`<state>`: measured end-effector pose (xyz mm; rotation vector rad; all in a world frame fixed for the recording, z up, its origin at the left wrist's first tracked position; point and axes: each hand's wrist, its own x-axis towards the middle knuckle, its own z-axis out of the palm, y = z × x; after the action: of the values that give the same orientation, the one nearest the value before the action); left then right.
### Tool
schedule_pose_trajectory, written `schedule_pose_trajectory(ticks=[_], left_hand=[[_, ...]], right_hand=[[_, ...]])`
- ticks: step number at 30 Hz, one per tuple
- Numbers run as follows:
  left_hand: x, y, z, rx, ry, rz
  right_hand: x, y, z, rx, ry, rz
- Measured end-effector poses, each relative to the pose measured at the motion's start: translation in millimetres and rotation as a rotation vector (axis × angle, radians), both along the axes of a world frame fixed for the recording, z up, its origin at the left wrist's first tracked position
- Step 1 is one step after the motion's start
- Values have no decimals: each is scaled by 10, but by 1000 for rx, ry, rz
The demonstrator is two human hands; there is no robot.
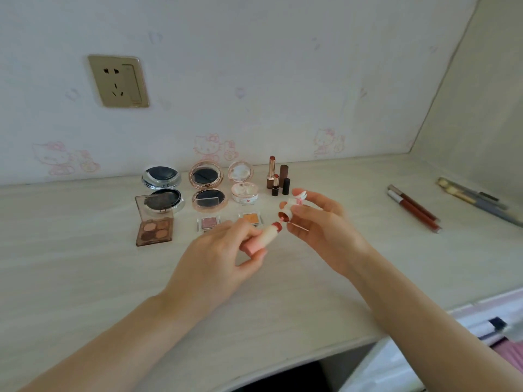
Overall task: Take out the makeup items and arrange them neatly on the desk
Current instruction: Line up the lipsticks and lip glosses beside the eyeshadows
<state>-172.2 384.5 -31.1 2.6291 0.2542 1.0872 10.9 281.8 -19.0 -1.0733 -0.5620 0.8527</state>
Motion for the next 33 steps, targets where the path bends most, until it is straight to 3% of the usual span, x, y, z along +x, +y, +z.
schedule_pose_trajectory(ticks=[7, 12, 20, 33], left_hand=[[437, -179, 63, 93, 91, 24], [711, -295, -22, 146, 170, 16], [728, -214, -116, 116, 144, -18], [537, -264, -116, 230, 188, 33]], right_hand=[[392, -50, 20, -93, 30, 22], [597, 67, 72, -248, -161, -54], [660, 317, 102, -436, -293, 91], [745, 409, 44, -388, -250, -13]])
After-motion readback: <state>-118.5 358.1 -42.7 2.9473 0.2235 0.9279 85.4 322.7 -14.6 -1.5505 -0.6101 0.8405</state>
